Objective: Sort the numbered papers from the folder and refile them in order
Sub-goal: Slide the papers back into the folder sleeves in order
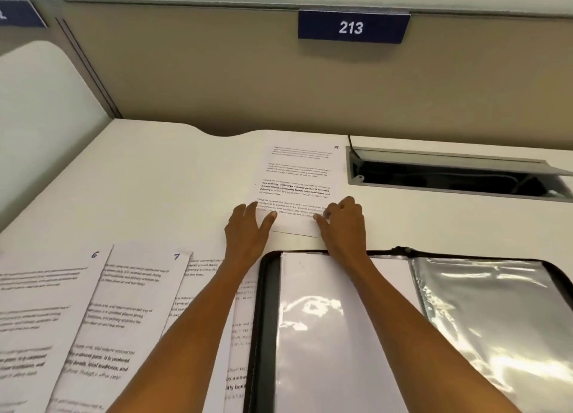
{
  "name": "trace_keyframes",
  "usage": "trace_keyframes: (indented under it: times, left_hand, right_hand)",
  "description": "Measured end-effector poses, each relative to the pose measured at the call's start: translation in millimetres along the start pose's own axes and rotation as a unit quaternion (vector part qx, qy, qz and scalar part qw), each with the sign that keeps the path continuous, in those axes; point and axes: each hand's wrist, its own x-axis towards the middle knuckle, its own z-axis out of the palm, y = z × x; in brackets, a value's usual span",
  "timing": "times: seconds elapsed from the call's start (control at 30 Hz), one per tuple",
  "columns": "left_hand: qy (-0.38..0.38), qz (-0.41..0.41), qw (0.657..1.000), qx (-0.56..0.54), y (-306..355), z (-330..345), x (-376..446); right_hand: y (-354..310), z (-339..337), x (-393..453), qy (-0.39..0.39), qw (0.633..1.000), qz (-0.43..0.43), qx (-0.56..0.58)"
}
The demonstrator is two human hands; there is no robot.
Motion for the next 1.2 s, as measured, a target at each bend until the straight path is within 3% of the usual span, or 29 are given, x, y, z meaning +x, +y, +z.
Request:
trace_keyframes:
  times: [0.13, 0.27, 0.47, 0.57, 0.67, 0.8, 0.9, 1.07, 1.13, 1.2]
  left_hand:
    - [0.062, -0.063, 0.996, -0.023, 5.5, 5.7, 20.8]
    - [0.088, -0.128, 0.979, -0.131, 15.0, 5.3, 33.8]
    - [0.050, -0.221, 0.949, -0.217, 25.5, -5.2, 39.5]
    - [0.040, -0.245, 0.915, -0.317, 30.8, -12.3, 38.5]
    - [0.035, -0.269, 0.854, -0.444, 44.1, -18.8, 28.8]
    - [-0.021, -0.257, 0.805, -0.534, 61.3, -18.9, -1.1]
    - [-0.050, -0.231, 0.820, -0.522, 73.7, -9.5, -33.4]
    - [-0.064, -0.199, 0.859, -0.468, 96.4, 14.3, -94.3]
    - [-0.016, -0.179, 0.920, -0.349, 101.2, 25.9, -115.6]
    - [0.029, -0.088, 0.984, -0.153, 104.7, 34.7, -135.0]
  right_hand:
    - [-5.3, 6.8, 18.0, 0.015, 0.998, 0.059, -0.004]
    - [-16.7, 7.5, 26.9, -0.002, 0.993, 0.098, 0.065]
    - [-10.9, 0.9, 29.9, -0.033, 0.989, 0.129, 0.061]
    - [-3.0, -5.2, 26.2, -0.022, 0.976, 0.129, 0.172]
    - [2.6, -21.2, 17.7, 0.012, 0.950, 0.128, 0.286]
    - [16.6, -55.7, 11.7, 0.031, 0.926, 0.173, 0.335]
    - [37.9, -80.5, 3.3, 0.018, 0.890, 0.225, 0.395]
    - [82.7, -120.5, -40.2, 0.036, 0.886, 0.235, 0.398]
    - [104.2, -138.4, -70.7, 0.050, 0.889, 0.228, 0.395]
    - [127.9, -152.4, -103.7, 0.063, 0.890, 0.221, 0.394]
